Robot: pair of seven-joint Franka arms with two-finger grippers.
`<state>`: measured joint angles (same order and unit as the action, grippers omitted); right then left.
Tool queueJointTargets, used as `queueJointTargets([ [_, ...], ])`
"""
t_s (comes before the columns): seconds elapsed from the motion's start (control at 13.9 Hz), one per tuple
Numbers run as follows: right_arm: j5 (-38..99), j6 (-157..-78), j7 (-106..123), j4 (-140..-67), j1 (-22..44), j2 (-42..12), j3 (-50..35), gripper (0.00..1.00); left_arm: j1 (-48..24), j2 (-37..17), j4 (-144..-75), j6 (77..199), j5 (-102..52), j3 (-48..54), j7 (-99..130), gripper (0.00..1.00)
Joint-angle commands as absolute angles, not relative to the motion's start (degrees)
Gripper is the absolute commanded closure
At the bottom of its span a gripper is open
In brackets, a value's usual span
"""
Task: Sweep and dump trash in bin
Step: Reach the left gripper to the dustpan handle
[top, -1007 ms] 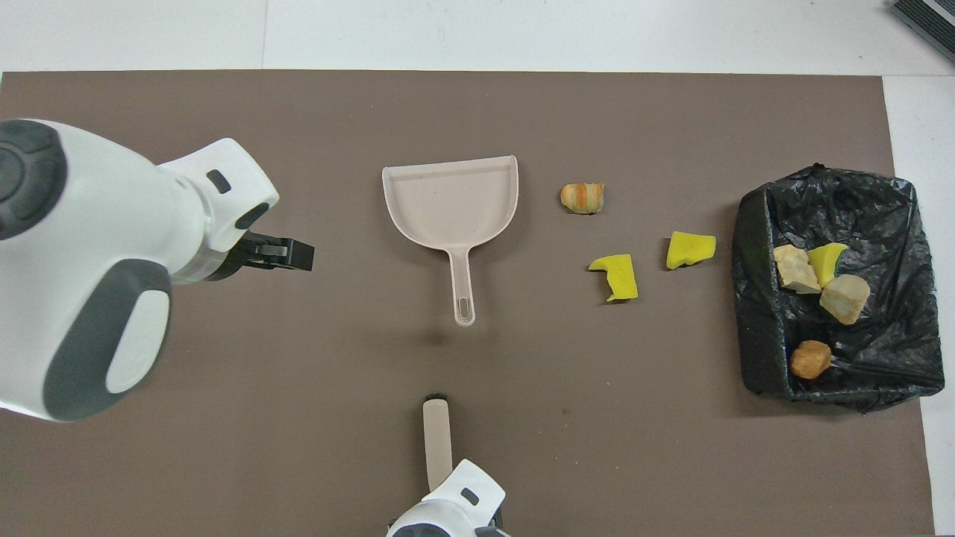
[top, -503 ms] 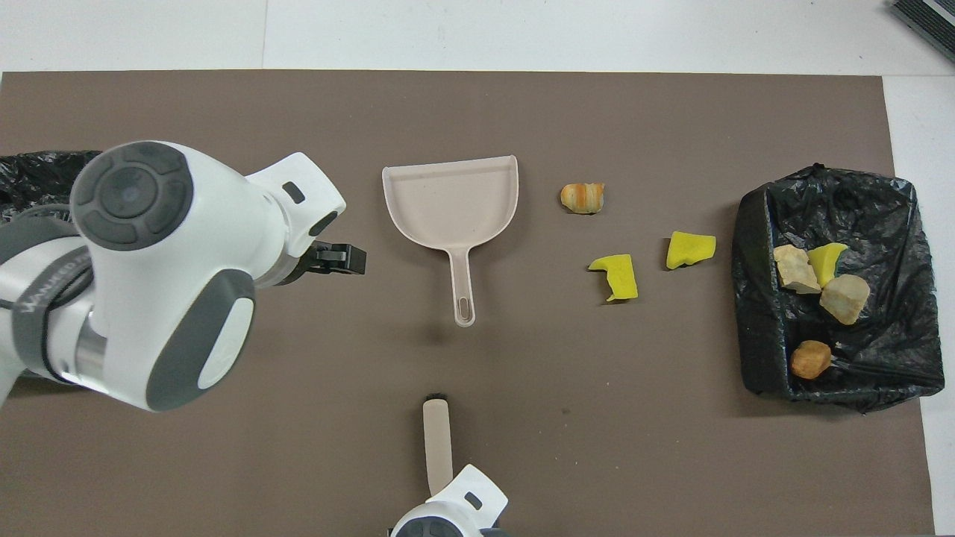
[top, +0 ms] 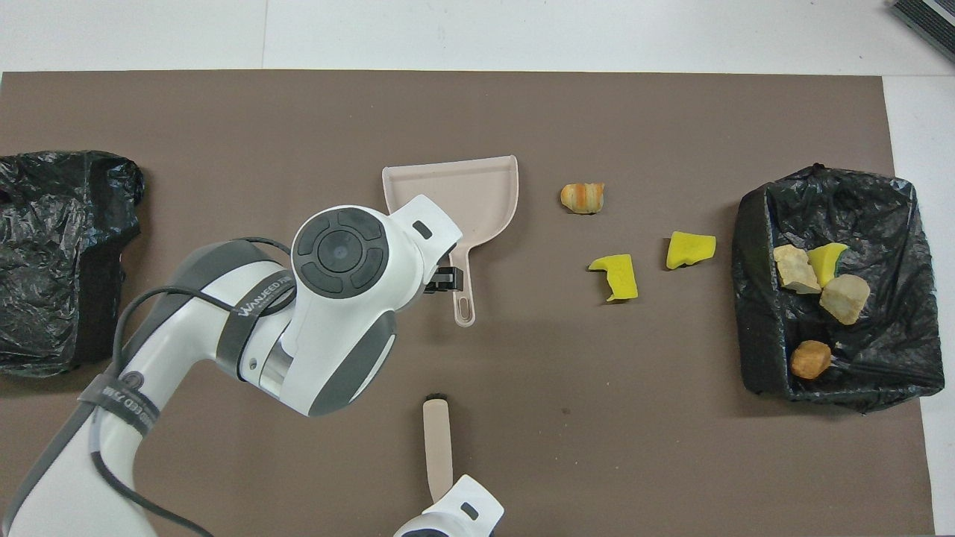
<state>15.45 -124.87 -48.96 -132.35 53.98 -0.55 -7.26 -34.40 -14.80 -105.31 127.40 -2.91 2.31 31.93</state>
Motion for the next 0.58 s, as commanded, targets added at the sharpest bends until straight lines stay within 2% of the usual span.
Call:
queueJointTargets([
  [0.0, 16.7, -123.58, -50.97, -132.36, 51.61, 0.96, -7.03, 1.0, -36.03, -16.43, -104.85, 130.16, -3.78, 1.49, 33.48, 0.0],
  [0.29, 16.61, -117.71, -50.02, -132.36, 44.57, 6.05, -6.94, 1.0, -39.55, -20.74, -104.85, 135.34, -3.52, 1.49, 41.38, 0.0],
  [0.5, 15.48, -110.33, -45.12, -132.8, 37.55, 8.43, -6.86, 1.0, -39.46, -20.66, -104.94, 134.91, -3.34, 1.49, 41.22, 0.0],
])
